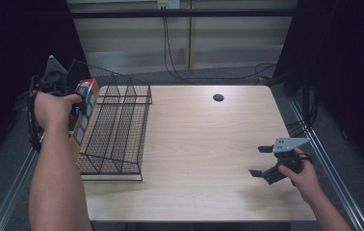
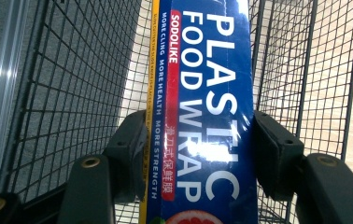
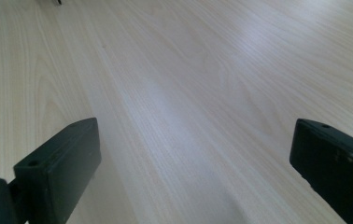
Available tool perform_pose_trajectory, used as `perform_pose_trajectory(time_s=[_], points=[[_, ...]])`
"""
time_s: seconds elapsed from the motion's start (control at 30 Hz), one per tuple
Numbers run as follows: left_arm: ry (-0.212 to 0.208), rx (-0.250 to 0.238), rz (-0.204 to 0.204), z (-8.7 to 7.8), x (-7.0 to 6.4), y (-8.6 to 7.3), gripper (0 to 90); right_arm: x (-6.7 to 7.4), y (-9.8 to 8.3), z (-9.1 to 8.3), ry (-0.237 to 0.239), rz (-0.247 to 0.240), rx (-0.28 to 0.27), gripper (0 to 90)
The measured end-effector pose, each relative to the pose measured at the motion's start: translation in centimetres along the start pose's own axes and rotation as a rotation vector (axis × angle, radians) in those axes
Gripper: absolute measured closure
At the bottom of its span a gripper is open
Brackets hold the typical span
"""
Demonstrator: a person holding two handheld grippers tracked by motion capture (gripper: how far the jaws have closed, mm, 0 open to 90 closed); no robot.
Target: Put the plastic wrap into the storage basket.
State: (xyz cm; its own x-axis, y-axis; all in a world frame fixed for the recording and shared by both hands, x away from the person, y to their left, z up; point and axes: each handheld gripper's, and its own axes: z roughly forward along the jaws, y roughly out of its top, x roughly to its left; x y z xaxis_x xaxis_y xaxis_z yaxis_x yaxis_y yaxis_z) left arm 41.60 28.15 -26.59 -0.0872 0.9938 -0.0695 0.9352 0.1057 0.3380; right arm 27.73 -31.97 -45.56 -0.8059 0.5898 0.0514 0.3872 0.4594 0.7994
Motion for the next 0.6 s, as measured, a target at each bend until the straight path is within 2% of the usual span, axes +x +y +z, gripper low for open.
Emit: perform_pose_trajectory(time_s=[0.33, 0.57, 0.6], points=[[0.002, 0.006, 0.01, 0.19, 0.11, 0.15, 42.7, 0.04, 0.0, 0.06, 0.003, 0.0, 0.004, 2.0], [0.01, 0.009, 0.0, 0.51, -0.32, 0.25, 42.6, 0.04, 0.01, 0.11, 0.007, -0.001, 0.001, 2.0], [0.014, 0.011, 0.011, 0.62, -0.44, 0.3, 42.6, 0.05, 0.01, 0.06, 0.008, 0.001, 0.002, 2.0]])
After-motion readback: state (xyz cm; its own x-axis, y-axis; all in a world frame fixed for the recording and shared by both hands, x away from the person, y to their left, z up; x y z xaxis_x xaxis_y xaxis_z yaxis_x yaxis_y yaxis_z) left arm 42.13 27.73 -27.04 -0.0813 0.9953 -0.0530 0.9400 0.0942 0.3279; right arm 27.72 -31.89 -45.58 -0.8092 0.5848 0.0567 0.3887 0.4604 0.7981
